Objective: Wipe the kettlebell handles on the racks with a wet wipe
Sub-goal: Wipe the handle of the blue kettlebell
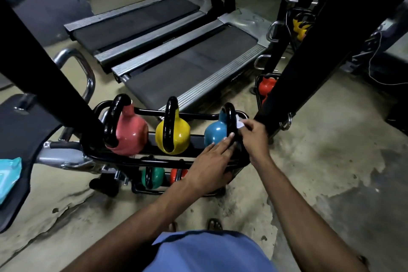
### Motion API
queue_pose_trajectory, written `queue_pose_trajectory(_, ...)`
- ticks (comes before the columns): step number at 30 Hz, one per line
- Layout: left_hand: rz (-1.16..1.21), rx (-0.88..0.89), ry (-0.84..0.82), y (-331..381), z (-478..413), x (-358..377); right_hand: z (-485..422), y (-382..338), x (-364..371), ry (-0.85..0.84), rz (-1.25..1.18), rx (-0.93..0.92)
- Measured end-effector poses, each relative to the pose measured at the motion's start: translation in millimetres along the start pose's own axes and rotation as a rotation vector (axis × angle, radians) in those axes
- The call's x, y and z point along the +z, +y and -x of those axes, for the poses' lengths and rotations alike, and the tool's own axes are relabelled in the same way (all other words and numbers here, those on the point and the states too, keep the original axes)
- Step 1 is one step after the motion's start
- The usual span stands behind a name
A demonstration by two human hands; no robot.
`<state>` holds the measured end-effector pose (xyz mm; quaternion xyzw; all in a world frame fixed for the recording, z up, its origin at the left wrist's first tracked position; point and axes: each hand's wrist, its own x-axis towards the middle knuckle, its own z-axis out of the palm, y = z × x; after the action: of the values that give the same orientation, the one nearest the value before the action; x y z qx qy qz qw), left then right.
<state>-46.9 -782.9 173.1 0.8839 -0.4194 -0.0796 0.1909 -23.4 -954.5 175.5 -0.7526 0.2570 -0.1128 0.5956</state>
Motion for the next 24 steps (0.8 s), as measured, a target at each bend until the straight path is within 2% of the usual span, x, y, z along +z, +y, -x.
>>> queue_pose_trajectory(2,-0.001,0.007,0.007,-1,0,-1,-1,1,6,-0.134,-0.38,0.313)
queue_pose_trajectory(4,-0.013,0.015,0.016,-1,0,0,-10,-6,6,-0.237,-0.599,0.518)
queue_pose_trajectory(6,-0.027,0.019,0.015,-3,1,2,-12,-11,4,-0.259,-0.684,0.605)
queue_pose_trajectory(8,-0.029,0.02,0.018,-3,2,1,-8,-9,8,-0.199,-0.672,0.557)
queue_pose_trajectory(10,-0.011,0.018,0.032,-1,4,-1,4,-2,10,-0.023,-0.428,0.252)
queue_pose_trajectory(12,-0.003,0.027,0.065,2,8,0,10,0,8,0.1,0.012,-0.199)
queue_pose_trajectory(14,-0.024,0.044,0.075,5,14,4,3,-3,3,0.02,0.385,-0.586)
queue_pose_trajectory(17,-0.046,0.052,0.037,7,22,12,-20,-24,3,-0.149,1.066,-0.988)
queue_pose_trajectory(18,-0.06,0.048,0.026,8,23,12,-26,-36,5,-0.207,1.253,-1.075)
queue_pose_trajectory(20,-0.094,0.053,0.023,8,23,12,-30,-61,12,-0.487,1.546,-1.115)
queue_pose_trajectory(22,-0.091,0.055,0.035,8,23,12,-29,-75,21,-0.816,1.756,-1.014)
queue_pose_trajectory(23,-0.079,0.053,0.039,8,23,12,-28,-81,23,-0.91,1.829,-0.959)
queue_pose_trajectory(24,-0.066,0.052,0.047,8,23,12,-29,-85,25,-0.932,1.863,-0.951)
